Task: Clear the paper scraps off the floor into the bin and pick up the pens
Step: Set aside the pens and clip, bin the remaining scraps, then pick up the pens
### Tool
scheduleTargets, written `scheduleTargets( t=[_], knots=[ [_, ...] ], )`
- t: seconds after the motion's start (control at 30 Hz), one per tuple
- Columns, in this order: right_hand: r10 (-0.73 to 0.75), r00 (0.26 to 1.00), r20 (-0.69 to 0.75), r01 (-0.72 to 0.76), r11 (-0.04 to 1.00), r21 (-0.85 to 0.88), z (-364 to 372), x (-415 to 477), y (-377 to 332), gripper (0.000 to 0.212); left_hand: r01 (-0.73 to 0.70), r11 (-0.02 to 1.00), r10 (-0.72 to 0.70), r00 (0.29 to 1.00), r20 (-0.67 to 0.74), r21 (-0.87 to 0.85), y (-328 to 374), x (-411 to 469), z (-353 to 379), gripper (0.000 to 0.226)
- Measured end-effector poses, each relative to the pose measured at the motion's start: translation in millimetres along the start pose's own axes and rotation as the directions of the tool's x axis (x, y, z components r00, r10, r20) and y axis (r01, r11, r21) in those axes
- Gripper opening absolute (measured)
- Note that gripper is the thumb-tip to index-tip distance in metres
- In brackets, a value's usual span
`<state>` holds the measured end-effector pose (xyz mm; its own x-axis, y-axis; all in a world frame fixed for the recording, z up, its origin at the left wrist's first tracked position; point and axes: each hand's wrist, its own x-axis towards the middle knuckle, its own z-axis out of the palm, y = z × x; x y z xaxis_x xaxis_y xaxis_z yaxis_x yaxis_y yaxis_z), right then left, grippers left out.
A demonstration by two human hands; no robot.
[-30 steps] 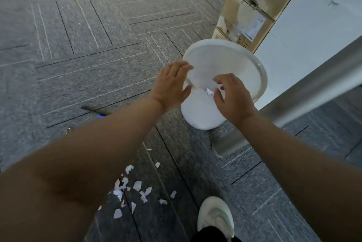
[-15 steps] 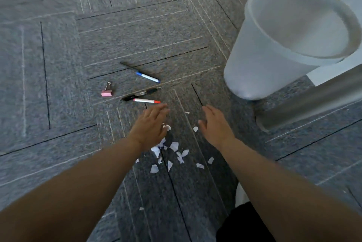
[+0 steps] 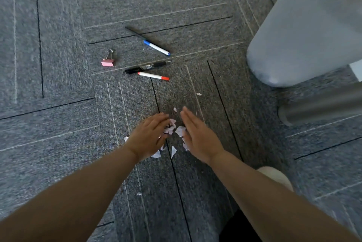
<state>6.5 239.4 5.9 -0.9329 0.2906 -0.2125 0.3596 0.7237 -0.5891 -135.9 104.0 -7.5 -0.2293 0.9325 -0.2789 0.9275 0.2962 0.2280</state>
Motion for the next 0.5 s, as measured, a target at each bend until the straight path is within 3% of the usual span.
scheduleTargets(
  t=[0.07,0.1,0.2,0.3,0.4,0.5],
  knots=[
    [0.124,0.985,-0.122,-0.122,0.992,0.019,-11.4,12.1,12.5,0.054,0.040,0.999,-0.040,0.999,-0.025,0.004,-5.7,-13.0,-2.4,0.055],
    [0.209,0.971,-0.118,-0.209,0.978,0.007,-17.9,20.6,22.8,0.055,0.070,0.998,-0.070,0.997,-0.029,0.001,-8.3,-17.2,-3.2,0.049],
    [0.381,0.924,0.037,-0.371,0.916,-0.151,-33.4,44.4,44.6,0.059,0.135,0.990,-0.136,0.990,-0.028,-0.032,-14.1,-19.5,-5.8,0.052],
    [0.260,0.953,0.153,-0.226,0.951,-0.209,-27.4,45.6,31.7,0.057,0.156,0.984,-0.158,0.987,-0.013,-0.088,-17.5,-11.3,-10.7,0.061],
    [0.015,0.978,0.206,0.002,0.996,-0.084,-9.6,26.5,4.5,0.051,0.143,0.985,-0.147,0.988,-0.043,-0.096,-17.8,1.2,-15.9,0.063],
    [-0.048,0.999,-0.018,0.048,0.998,0.032,-0.6,13.0,-4.4,0.044,0.137,0.985,-0.140,0.990,-0.026,-0.102,-18.8,15.4,-20.5,0.064]
  ],
)
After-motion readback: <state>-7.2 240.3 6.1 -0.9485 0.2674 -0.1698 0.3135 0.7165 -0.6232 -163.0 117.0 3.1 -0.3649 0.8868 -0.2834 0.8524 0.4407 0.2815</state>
